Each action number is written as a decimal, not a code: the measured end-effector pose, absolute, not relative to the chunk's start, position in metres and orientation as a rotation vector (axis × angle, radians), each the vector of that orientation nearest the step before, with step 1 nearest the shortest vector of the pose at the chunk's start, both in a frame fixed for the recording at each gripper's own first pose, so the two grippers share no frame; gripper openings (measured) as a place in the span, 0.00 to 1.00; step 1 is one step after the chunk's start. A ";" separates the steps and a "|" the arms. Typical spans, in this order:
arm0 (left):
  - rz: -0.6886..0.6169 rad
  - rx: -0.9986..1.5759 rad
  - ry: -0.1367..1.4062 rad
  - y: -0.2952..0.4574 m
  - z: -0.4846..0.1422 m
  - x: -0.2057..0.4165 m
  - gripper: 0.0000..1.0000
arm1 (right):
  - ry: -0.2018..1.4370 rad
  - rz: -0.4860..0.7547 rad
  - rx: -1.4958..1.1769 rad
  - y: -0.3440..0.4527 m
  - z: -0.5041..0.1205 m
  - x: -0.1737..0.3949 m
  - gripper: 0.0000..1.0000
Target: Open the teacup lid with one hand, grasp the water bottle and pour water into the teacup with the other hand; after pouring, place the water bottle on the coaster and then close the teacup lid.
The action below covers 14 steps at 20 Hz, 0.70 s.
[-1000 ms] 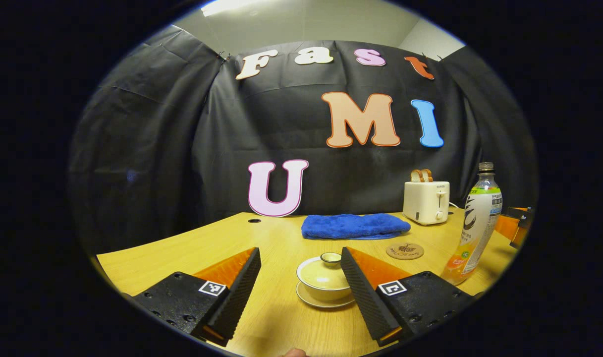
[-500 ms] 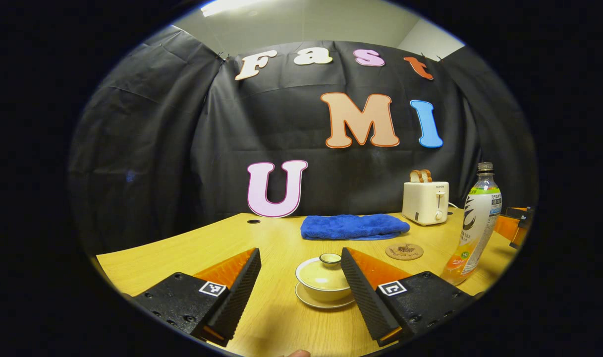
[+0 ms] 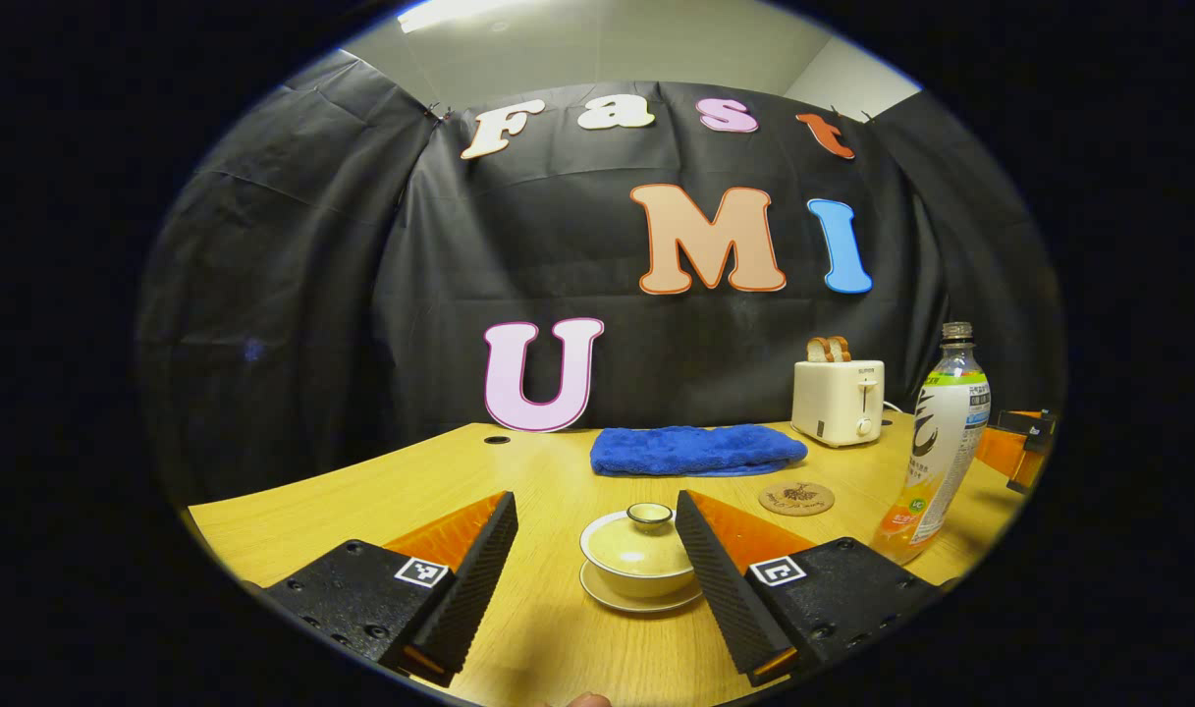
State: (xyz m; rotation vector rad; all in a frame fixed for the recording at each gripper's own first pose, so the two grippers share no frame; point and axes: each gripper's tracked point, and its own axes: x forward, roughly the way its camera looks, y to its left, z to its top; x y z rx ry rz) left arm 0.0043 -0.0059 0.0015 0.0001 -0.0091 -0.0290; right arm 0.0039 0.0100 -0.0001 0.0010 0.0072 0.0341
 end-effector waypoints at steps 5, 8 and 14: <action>-0.091 -0.002 0.045 -0.020 -0.010 0.020 0.95 | 0.007 0.035 0.001 0.012 -0.001 0.004 0.97; -0.108 0.021 0.086 -0.023 -0.014 0.028 0.95 | 0.007 0.035 0.001 0.011 0.000 0.006 0.96; -0.138 0.075 0.152 -0.030 -0.024 0.039 0.76 | 0.009 0.035 0.002 0.012 0.000 0.004 0.97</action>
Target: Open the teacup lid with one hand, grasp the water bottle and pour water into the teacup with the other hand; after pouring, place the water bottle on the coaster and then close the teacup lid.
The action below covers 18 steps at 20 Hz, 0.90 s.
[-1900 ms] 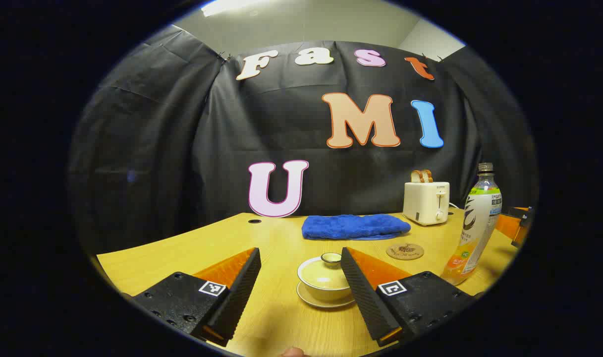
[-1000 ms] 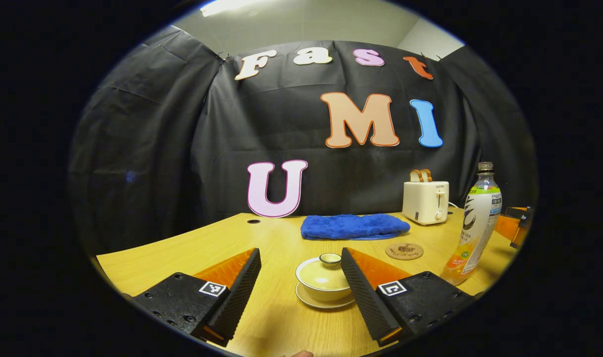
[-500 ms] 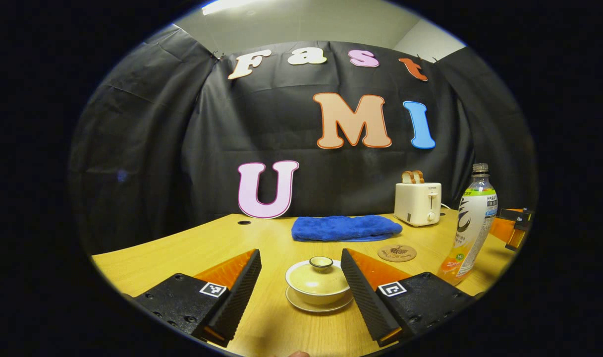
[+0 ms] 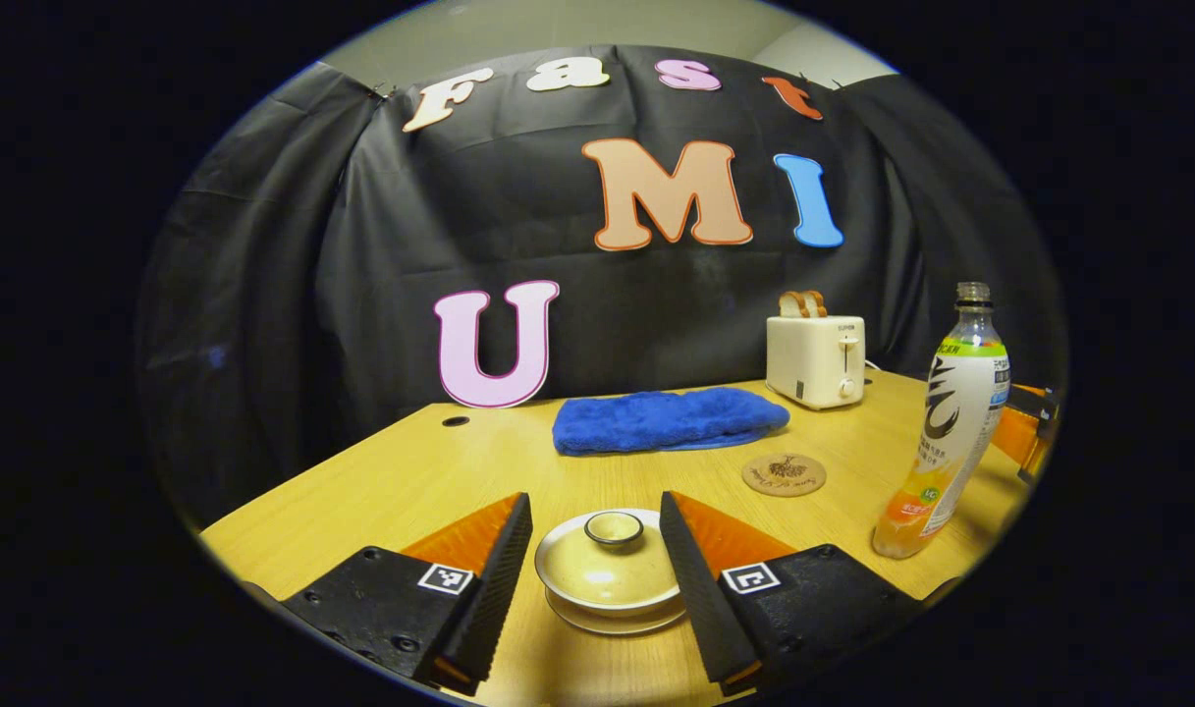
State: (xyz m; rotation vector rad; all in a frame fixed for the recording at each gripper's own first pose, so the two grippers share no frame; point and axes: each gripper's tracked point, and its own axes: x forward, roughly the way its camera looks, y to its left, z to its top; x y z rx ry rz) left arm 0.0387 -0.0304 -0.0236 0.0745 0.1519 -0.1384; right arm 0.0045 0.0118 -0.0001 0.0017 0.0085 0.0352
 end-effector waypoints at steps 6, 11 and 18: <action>-0.164 0.081 0.181 -0.041 -0.029 0.045 0.57 | 0.008 0.036 0.002 0.012 0.000 0.005 0.97; -0.168 0.088 0.174 -0.043 -0.027 0.049 0.29 | 0.009 0.036 0.002 0.013 -0.001 0.006 0.97; -0.164 0.039 0.145 -0.044 -0.015 0.048 0.24 | 0.011 0.055 0.002 0.016 -0.001 0.005 0.97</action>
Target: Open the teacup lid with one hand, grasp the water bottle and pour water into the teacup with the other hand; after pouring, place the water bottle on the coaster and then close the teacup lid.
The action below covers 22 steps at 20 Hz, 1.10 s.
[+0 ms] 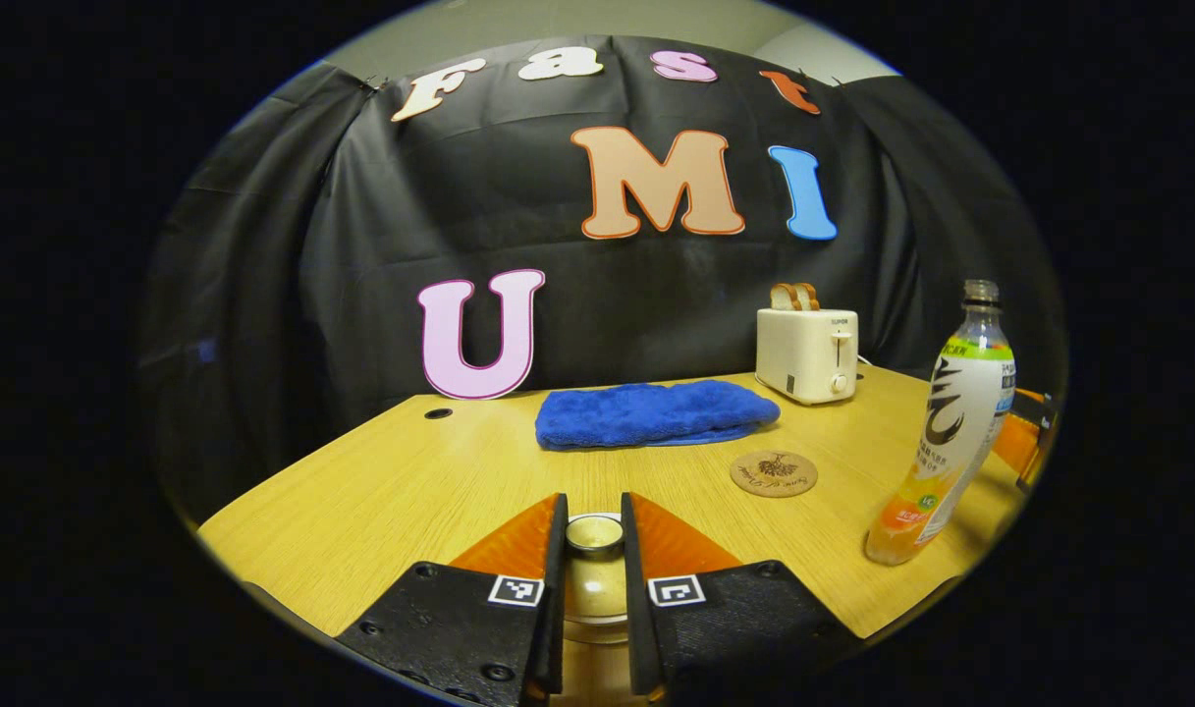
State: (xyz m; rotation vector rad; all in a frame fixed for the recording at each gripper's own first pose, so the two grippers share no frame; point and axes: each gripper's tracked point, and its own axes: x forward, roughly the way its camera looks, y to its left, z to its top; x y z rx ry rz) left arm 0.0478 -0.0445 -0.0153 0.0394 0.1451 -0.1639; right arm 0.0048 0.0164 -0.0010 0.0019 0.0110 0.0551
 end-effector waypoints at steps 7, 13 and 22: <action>-0.154 0.009 0.086 -0.039 0.013 0.037 0.24 | 0.015 0.173 0.006 0.038 -0.002 0.002 0.97; -0.116 0.007 0.051 -0.015 0.031 0.018 0.24 | 0.018 0.232 0.008 0.045 -0.002 -0.010 0.97; -0.057 -0.026 0.066 0.021 0.023 -0.005 0.24 | 0.038 0.338 0.010 0.084 -0.006 -0.029 0.97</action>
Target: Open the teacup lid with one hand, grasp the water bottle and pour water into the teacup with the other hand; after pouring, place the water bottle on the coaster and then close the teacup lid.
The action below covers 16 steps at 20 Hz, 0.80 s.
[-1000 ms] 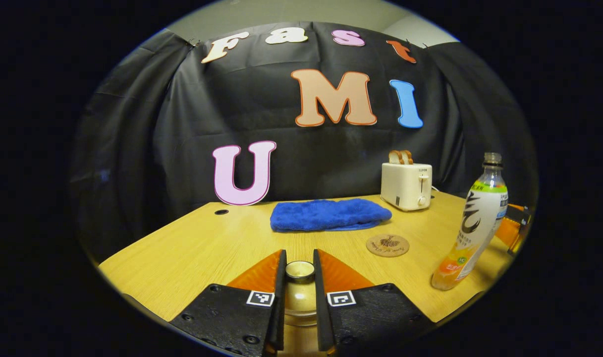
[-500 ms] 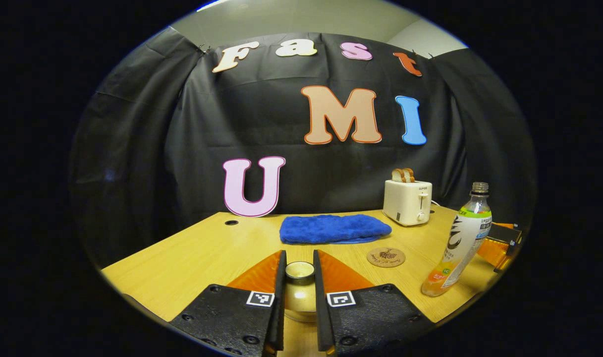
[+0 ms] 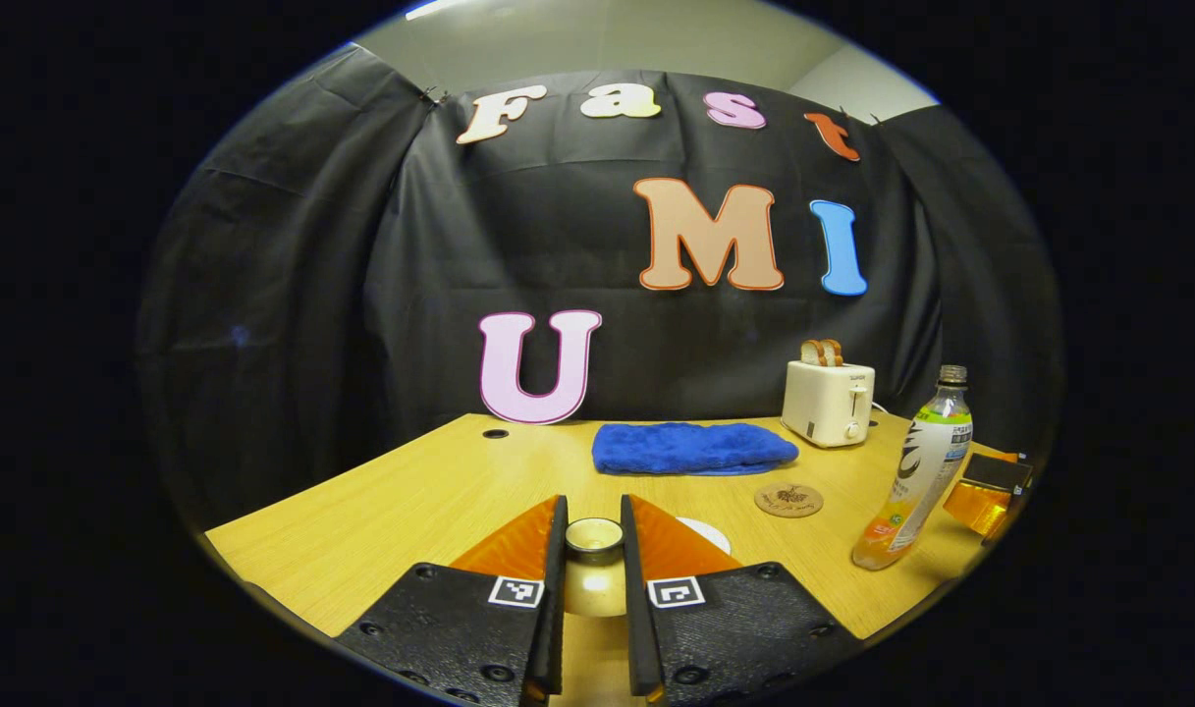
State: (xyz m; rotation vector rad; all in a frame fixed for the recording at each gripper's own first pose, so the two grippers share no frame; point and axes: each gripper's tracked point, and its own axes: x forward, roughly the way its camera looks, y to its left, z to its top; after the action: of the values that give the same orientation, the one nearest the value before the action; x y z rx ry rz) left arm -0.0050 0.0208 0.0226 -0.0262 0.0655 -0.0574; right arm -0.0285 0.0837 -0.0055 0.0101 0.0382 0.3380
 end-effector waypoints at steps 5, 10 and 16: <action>-0.035 -0.021 0.060 0.033 0.022 -0.012 0.24 | 0.045 0.358 0.009 0.105 -0.008 -0.021 0.97; -0.039 -0.038 0.054 0.034 0.021 -0.014 0.24 | 0.030 0.360 0.013 0.116 -0.006 -0.009 0.97; -0.034 -0.045 0.046 0.036 0.022 -0.016 0.24 | 0.039 0.343 0.011 0.121 -0.007 0.002 0.84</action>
State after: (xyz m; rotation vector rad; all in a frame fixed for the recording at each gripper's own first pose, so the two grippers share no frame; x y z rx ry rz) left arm -0.0157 0.0358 0.0215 -0.0452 0.0458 -0.0339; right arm 0.0018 0.1213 -0.0073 0.0114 0.0388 0.3433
